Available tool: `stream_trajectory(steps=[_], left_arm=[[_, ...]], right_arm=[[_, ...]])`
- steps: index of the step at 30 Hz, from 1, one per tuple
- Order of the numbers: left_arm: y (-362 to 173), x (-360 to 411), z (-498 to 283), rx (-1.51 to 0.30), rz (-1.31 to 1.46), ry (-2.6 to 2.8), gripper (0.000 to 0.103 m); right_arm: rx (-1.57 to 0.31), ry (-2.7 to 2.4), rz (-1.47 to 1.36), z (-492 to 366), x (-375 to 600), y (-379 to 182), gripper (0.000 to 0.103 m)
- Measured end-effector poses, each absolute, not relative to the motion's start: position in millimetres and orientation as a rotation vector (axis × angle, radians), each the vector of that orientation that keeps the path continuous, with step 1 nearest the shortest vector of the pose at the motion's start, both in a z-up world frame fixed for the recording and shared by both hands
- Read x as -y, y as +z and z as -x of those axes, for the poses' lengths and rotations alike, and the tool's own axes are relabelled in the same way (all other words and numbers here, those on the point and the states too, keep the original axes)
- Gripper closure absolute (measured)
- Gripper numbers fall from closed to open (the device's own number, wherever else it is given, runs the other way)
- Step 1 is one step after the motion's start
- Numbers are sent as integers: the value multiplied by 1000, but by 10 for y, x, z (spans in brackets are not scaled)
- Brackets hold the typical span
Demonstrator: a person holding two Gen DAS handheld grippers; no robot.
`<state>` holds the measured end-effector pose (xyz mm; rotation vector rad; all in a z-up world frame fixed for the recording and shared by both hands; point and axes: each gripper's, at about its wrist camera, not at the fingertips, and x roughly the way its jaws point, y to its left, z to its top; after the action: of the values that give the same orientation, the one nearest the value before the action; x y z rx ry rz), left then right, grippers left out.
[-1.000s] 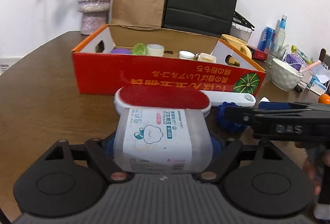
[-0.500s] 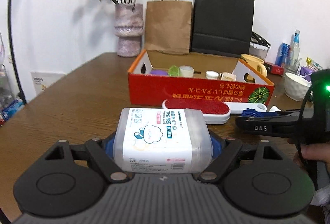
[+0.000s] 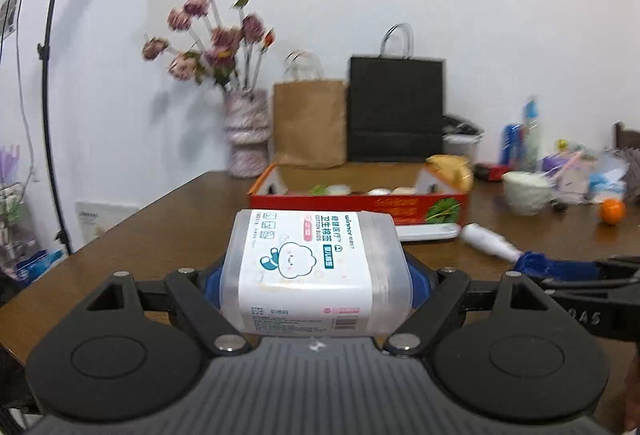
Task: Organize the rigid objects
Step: 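Grasp the blue screw cap with the right tool, then carry the wipes container and blue cap into the box while releasing both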
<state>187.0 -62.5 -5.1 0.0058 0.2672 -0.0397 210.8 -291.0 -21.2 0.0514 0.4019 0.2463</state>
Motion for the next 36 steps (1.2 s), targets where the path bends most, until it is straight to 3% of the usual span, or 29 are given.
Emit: stream_trajectory(steps=[12, 21, 30, 36], left_arm=[[-15, 696, -1278, -140, -1, -30, 20], [151, 361, -1550, -180, 130, -38, 20], [515, 21, -2587, -237, 173, -111, 20], [727, 82, -3599, -343, 43, -78, 20]], right_arm=[[-283, 205, -18, -1513, 3001, -21, 50], [-277, 231, 6, -1662, 2953, 158, 50], [-241, 298, 19, -2565, 2936, 609, 50], [-300, 380, -26, -3473, 2919, 892, 50]])
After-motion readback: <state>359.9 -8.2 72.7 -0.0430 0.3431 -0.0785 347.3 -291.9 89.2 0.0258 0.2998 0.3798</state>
